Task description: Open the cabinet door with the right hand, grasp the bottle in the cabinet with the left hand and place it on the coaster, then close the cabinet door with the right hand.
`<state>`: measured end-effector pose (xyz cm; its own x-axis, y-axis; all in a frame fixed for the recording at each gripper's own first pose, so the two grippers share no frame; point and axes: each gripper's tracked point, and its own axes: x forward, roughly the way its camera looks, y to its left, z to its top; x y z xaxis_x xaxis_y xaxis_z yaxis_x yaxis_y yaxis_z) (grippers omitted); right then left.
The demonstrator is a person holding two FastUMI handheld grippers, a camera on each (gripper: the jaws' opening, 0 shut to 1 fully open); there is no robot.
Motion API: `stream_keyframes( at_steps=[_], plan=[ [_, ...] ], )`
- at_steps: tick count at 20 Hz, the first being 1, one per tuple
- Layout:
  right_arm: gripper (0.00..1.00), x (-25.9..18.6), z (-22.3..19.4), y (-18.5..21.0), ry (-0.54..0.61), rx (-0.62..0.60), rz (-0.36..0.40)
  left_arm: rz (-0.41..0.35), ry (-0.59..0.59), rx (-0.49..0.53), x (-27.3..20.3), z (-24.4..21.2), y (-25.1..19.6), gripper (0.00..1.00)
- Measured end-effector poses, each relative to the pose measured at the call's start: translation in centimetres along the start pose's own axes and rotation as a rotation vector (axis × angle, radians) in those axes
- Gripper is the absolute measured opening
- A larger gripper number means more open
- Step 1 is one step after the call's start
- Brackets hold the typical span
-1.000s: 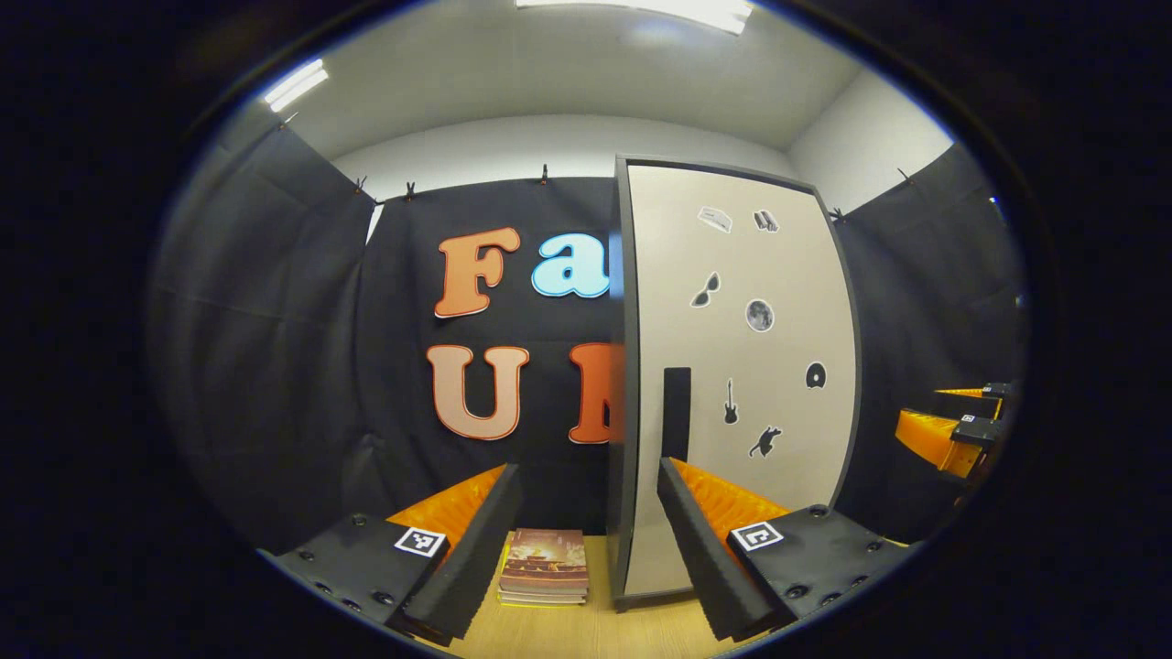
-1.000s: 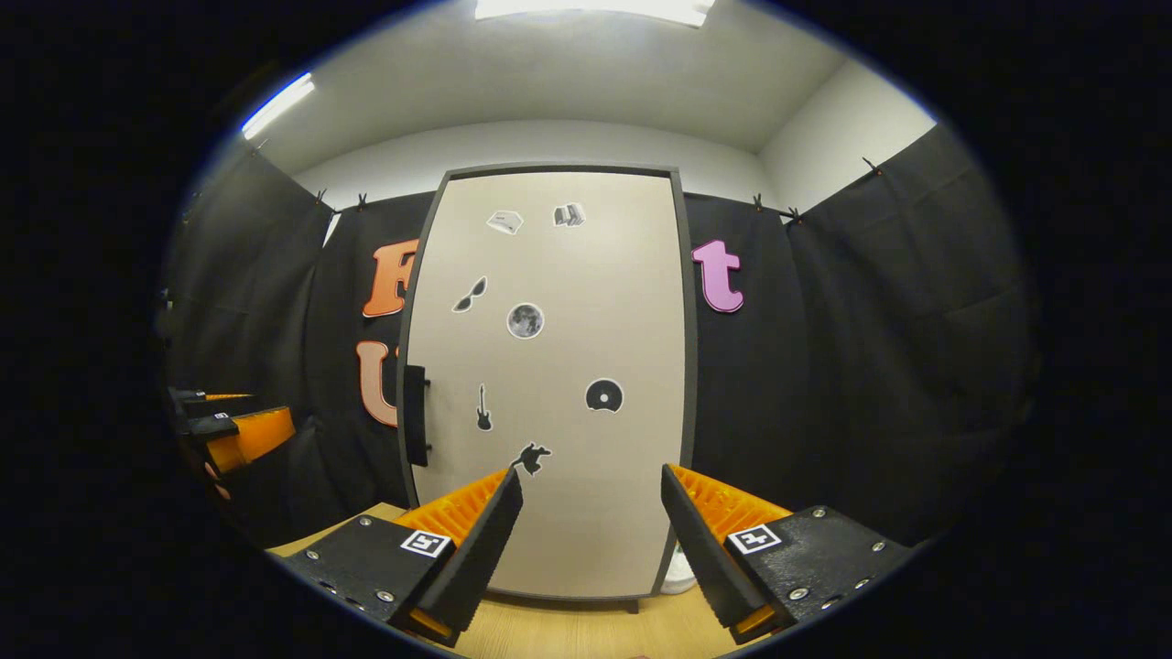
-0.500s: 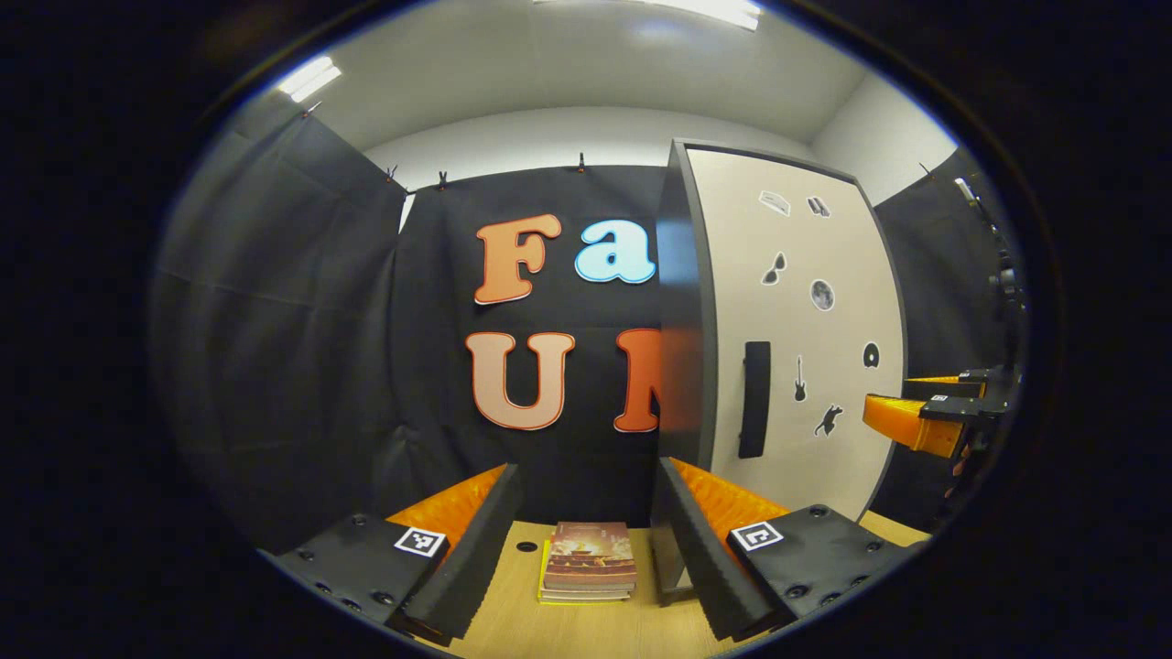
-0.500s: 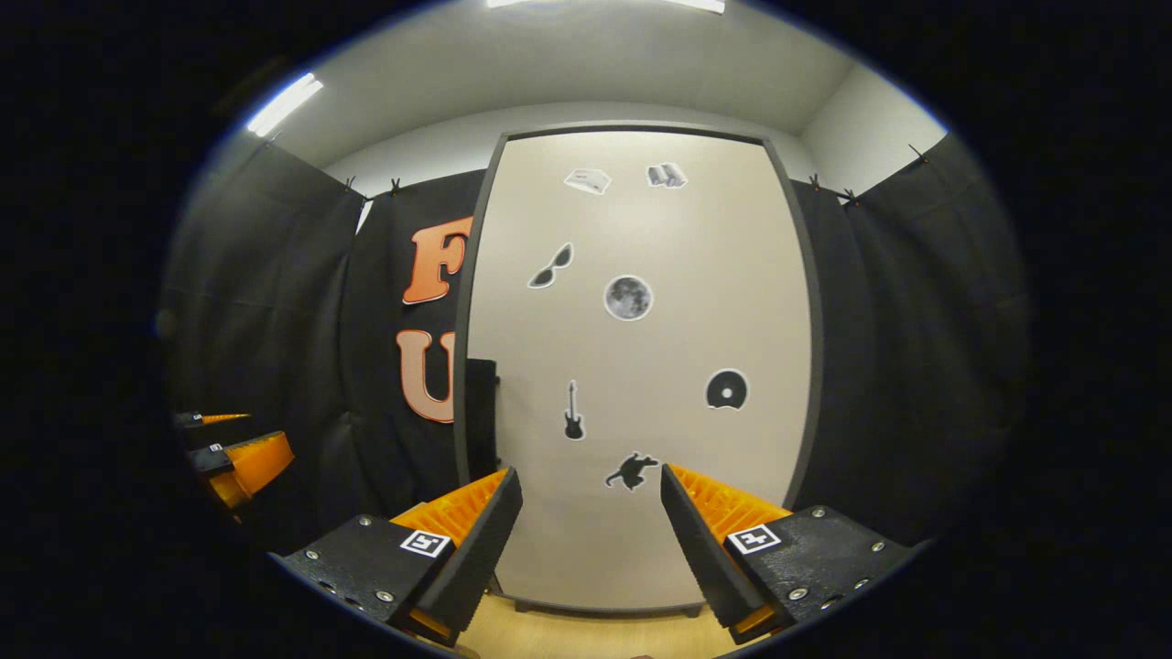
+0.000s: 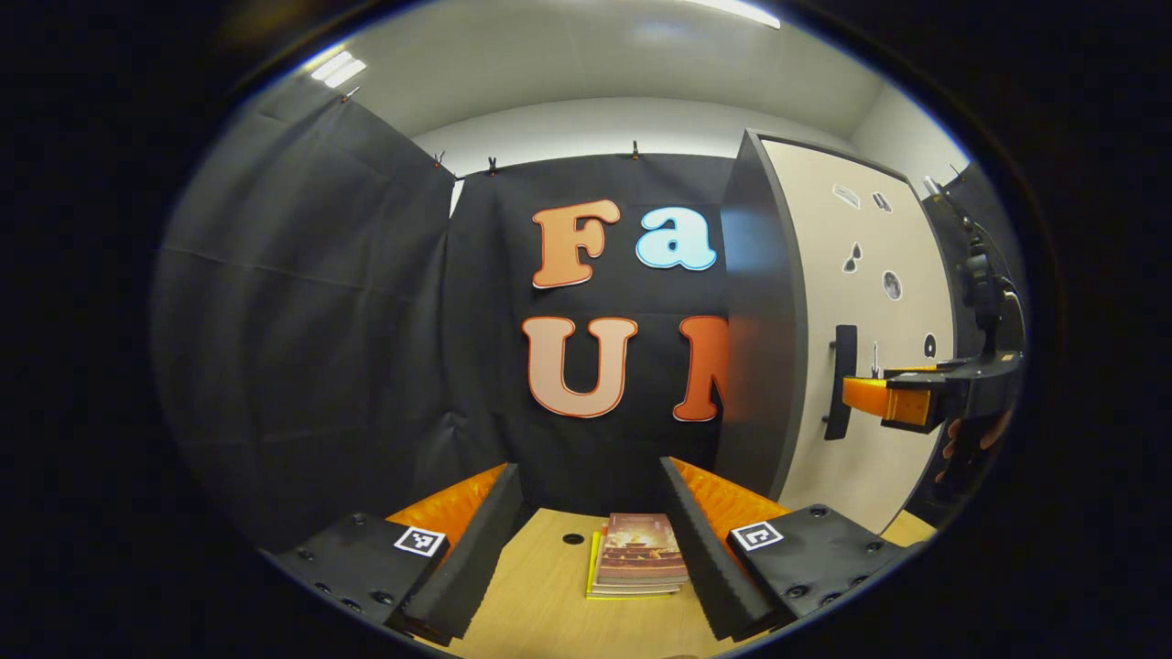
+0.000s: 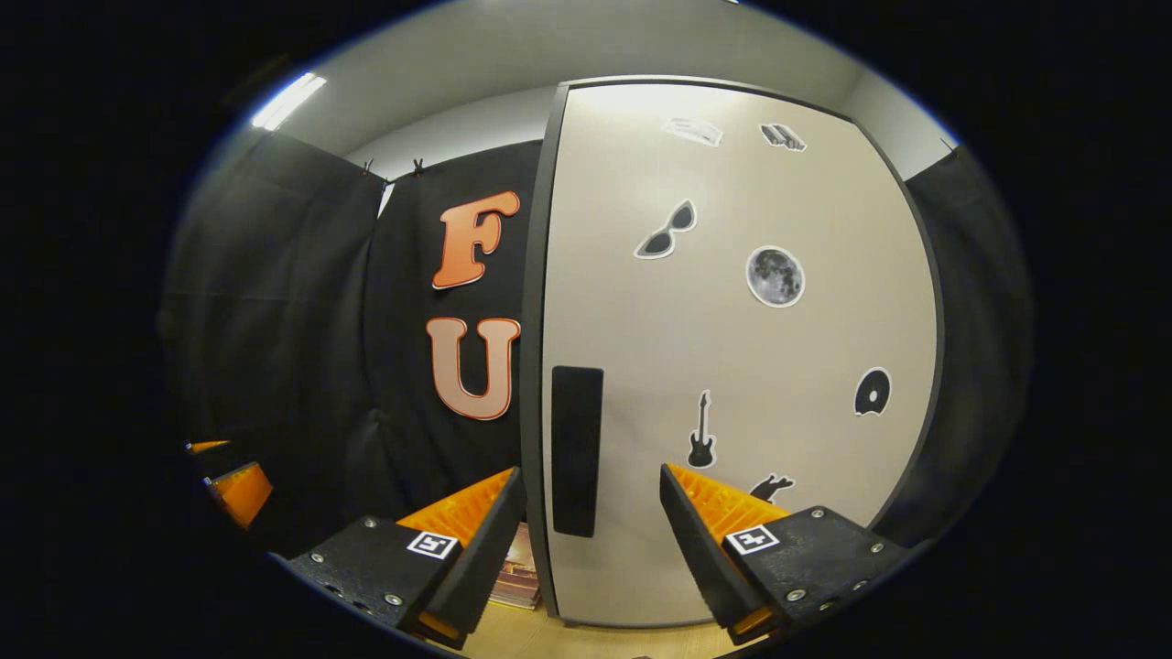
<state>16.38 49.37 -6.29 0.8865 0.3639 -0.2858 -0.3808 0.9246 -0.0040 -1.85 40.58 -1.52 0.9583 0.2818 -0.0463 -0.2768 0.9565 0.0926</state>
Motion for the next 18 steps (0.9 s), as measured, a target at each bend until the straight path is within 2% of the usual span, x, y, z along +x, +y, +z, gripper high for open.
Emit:
stream_keyframes(
  at_steps=[7, 10, 12, 15, 18],
  plan=[
    [0.72, 3.7, -1.5, 0.3, 0.068, 0.014, -0.070, -0.007, 0.040, 0.006, 0.7, -1.8, 1.9, 0.97],
    [0.67, 4.2, -2.0, 0.3, 0.085, 0.023, -0.106, -0.017, 0.046, 0.011, 0.9, -1.9, 2.1, 0.97],
    [0.59, 4.1, -1.9, -0.2, 0.083, 0.027, -0.150, -0.031, 0.050, 0.019, 0.9, -2.0, 2.1, 0.98],
    [0.37, 4.1, -2.0, 0.1, 0.093, 0.086, -0.151, -0.026, 0.054, 0.033, 0.5, -2.1, 2.4, 0.98],
    [0.32, 3.8, -2.2, 0.3, 0.111, 0.107, -0.137, -0.019, 0.061, 0.026, -0.4, -2.4, 2.3, 0.99]
  ],
)
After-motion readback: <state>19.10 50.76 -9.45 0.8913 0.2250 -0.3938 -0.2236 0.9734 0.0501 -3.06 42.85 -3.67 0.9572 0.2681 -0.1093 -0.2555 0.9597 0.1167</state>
